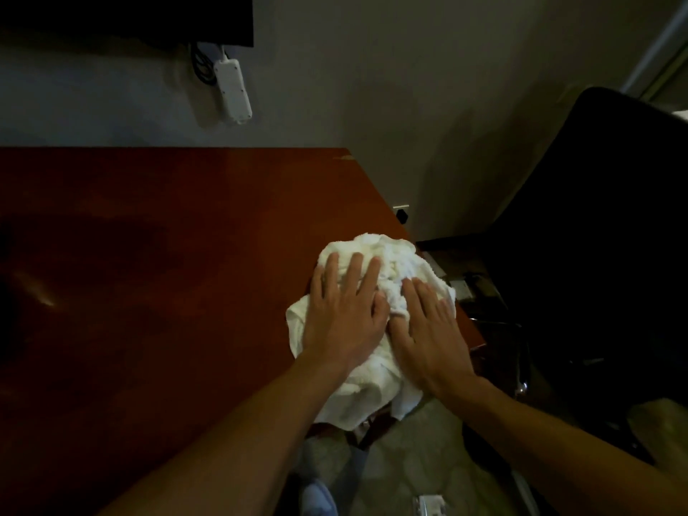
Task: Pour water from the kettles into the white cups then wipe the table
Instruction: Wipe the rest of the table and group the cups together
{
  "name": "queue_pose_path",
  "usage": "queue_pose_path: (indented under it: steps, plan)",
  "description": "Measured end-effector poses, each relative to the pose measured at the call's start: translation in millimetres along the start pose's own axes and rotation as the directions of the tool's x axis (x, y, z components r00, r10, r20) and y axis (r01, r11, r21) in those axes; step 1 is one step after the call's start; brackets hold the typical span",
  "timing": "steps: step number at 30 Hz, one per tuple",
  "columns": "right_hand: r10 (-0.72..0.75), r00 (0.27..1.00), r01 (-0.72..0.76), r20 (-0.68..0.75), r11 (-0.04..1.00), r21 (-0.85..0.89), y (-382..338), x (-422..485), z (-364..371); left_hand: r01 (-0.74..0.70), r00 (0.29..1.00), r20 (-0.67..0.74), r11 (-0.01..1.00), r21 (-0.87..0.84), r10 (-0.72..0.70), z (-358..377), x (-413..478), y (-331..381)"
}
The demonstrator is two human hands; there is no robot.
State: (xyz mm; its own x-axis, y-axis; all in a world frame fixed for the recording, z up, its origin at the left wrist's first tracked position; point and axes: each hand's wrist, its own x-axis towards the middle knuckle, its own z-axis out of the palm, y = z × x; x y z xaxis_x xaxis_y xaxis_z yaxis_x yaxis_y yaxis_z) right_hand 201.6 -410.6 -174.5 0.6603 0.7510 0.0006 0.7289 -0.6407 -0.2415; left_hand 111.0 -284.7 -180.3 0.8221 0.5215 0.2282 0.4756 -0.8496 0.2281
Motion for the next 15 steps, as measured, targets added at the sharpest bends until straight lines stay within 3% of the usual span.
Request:
queue_pose_path:
  steps: [10,15]
  plan:
    - [0.011,0.996,-0.007,0.094,0.999,-0.049,-16.2,1.9,-5.1,0.058,0.998,-0.004,0.994,-0.094,-0.059,-0.1,-6.3,-11.3]
    - [-0.096,0.988,0.099,0.121,0.995,-0.019,-61.5,61.1,6.9,0.106,0.993,-0.044,0.992,-0.061,-0.109,-7.3,22.6,-77.0]
